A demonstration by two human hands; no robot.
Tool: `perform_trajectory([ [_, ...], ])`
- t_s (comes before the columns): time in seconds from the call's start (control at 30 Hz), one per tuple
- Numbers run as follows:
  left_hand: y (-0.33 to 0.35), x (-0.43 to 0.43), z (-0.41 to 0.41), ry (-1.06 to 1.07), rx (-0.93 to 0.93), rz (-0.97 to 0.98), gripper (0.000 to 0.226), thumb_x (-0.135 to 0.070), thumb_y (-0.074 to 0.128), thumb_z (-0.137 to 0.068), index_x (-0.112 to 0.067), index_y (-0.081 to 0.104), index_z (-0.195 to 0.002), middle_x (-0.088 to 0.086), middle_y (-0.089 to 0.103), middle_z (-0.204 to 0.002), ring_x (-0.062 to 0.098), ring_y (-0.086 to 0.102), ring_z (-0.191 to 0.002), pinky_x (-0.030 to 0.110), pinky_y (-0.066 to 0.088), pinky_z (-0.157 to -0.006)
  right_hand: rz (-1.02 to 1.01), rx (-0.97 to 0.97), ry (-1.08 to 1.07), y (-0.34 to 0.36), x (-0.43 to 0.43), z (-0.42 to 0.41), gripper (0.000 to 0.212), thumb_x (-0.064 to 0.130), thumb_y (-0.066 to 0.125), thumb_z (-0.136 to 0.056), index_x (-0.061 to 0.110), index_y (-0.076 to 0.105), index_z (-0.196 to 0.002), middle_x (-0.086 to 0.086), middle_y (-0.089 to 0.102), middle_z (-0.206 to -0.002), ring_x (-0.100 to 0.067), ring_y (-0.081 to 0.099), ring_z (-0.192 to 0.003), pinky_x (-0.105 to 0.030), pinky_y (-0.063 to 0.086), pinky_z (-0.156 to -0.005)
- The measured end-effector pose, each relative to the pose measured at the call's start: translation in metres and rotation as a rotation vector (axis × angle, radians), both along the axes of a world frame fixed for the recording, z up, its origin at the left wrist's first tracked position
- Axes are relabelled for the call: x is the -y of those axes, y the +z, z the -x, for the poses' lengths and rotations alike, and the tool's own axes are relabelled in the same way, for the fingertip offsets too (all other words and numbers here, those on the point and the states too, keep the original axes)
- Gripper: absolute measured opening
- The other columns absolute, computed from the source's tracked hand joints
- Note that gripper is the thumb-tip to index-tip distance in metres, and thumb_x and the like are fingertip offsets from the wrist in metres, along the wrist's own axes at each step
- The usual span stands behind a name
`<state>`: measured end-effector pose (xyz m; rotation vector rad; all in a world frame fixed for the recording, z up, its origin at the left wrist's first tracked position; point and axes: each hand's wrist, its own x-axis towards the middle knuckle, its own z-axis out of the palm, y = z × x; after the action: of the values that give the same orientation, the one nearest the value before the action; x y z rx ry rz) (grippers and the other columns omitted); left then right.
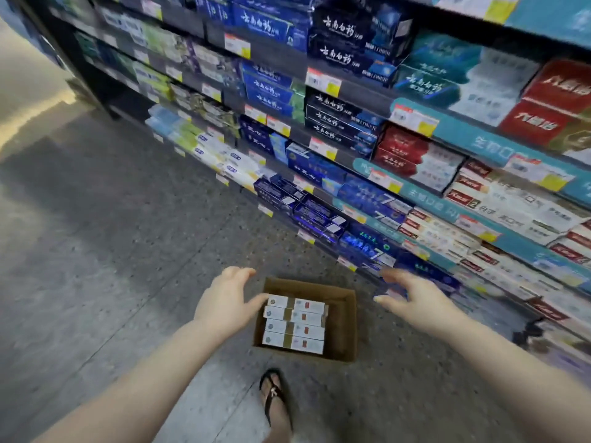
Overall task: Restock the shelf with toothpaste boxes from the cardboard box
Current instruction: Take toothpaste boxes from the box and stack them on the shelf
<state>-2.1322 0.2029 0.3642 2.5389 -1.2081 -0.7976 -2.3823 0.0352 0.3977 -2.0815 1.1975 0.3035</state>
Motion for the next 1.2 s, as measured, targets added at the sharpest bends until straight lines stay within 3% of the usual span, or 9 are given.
perform_trajectory([
  [0.17, -0.064, 0.016, -0.025, 0.004, -0.064, -0.089, 0.060, -0.046, 0.060, -0.080, -0.015, 0.048, -0.131, 0.007, 0.050, -0.133, 0.025, 0.047, -0.122, 0.039, 0.042, -0.100, -0.133, -0.102, -0.008, -0.072, 0.011, -0.039, 0.054, 0.038, 0.058, -0.086, 0.027, 0.039, -0.136, 0.004, 0.045, -0.140, -0.015, 0.045, -0.126, -0.022, 0.035, -0.101],
  [0.27, -0.101, 0.026, -0.030, 0.027, -0.110, -0.115, 0.064, -0.048, 0.060, -0.078, -0.014, 0.049, -0.130, 0.009, 0.050, -0.131, 0.026, 0.046, -0.123, 0.039, 0.041, -0.101, -0.079, -0.157, 0.075, -0.117, 0.026, -0.056, 0.053, 0.048, 0.057, -0.083, 0.033, 0.042, -0.132, 0.007, 0.053, -0.133, -0.015, 0.053, -0.118, -0.032, 0.045, -0.097],
  [0.37, -0.154, 0.040, -0.035, 0.067, -0.163, -0.112, 0.068, -0.056, 0.053, -0.071, -0.013, 0.055, -0.124, 0.012, 0.055, -0.123, 0.028, 0.051, -0.116, 0.038, 0.043, -0.097, -0.128, -0.157, 0.102, -0.181, 0.041, -0.080, 0.049, 0.035, 0.059, -0.086, 0.028, 0.044, -0.133, 0.008, 0.051, -0.133, -0.013, 0.051, -0.119, -0.027, 0.043, -0.097],
  [0.5, -0.228, 0.054, -0.041, 0.076, -0.204, -0.135, 0.070, -0.056, 0.048, -0.067, -0.017, 0.054, -0.125, 0.007, 0.052, -0.126, 0.029, 0.057, -0.107, 0.040, 0.048, -0.090, -0.160, -0.166, 0.122, -0.278, 0.050, -0.104, 0.052, 0.031, 0.062, -0.084, 0.026, 0.045, -0.132, 0.004, 0.051, -0.135, -0.015, 0.050, -0.120, -0.035, 0.043, -0.100],
  [0.6, -0.287, 0.061, -0.044, 0.063, -0.193, -0.164, 0.053, -0.040, 0.061, -0.081, -0.019, 0.050, -0.129, 0.005, 0.049, -0.131, 0.026, 0.052, -0.115, 0.034, 0.043, -0.093, -0.165, -0.170, 0.155, -0.345, 0.054, -0.112, 0.051, 0.031, 0.063, -0.083, 0.027, 0.046, -0.131, 0.004, 0.053, -0.132, -0.015, 0.051, -0.118, -0.038, 0.045, -0.098],
  [0.77, -0.375, 0.066, -0.041, 0.072, -0.208, -0.131, 0.052, -0.031, 0.066, -0.080, -0.013, 0.052, -0.127, 0.011, 0.052, -0.130, 0.027, 0.059, -0.105, 0.029, 0.043, -0.087, -0.155, -0.183, 0.197, -0.443, 0.058, -0.120, 0.052, 0.028, 0.065, -0.081, 0.023, 0.047, -0.129, 0.001, 0.055, -0.129, -0.018, 0.053, -0.116, -0.039, 0.047, -0.097],
  [0.9, -0.439, 0.064, -0.032, 0.034, -0.229, -0.139, 0.055, -0.030, 0.067, -0.080, -0.013, 0.049, -0.130, 0.010, 0.050, -0.133, 0.028, 0.055, -0.113, 0.037, 0.045, -0.094, -0.123, -0.221, 0.237, -0.511, 0.058, -0.123, 0.055, 0.025, 0.066, -0.081, 0.021, 0.045, -0.132, -0.003, 0.051, -0.132, -0.021, 0.051, -0.119, -0.035, 0.045, -0.097],
  [1.07, -0.502, 0.062, -0.029, 0.028, -0.284, -0.137, 0.057, -0.030, 0.069, -0.078, -0.016, 0.049, -0.130, 0.006, 0.050, -0.135, 0.023, 0.049, -0.121, 0.038, 0.044, -0.099, -0.126, -0.231, 0.260, -0.578, 0.058, -0.125, 0.061, 0.029, 0.068, -0.079, 0.024, 0.042, -0.134, -0.003, 0.048, -0.135, -0.022, 0.048, -0.121, -0.037, 0.044, -0.096],
  [1.2, -0.536, 0.066, -0.033, -0.006, -0.299, -0.119, 0.055, -0.028, 0.069, -0.078, -0.016, 0.051, -0.128, 0.007, 0.050, -0.136, 0.025, 0.042, -0.130, 0.041, 0.039, -0.105, -0.124, -0.235, 0.239, -0.612, 0.061, -0.126, 0.070, 0.026, 0.067, -0.080, 0.026, 0.031, -0.140, -0.002, 0.034, -0.147, -0.023, 0.038, -0.131, -0.037, 0.038, -0.102],
])
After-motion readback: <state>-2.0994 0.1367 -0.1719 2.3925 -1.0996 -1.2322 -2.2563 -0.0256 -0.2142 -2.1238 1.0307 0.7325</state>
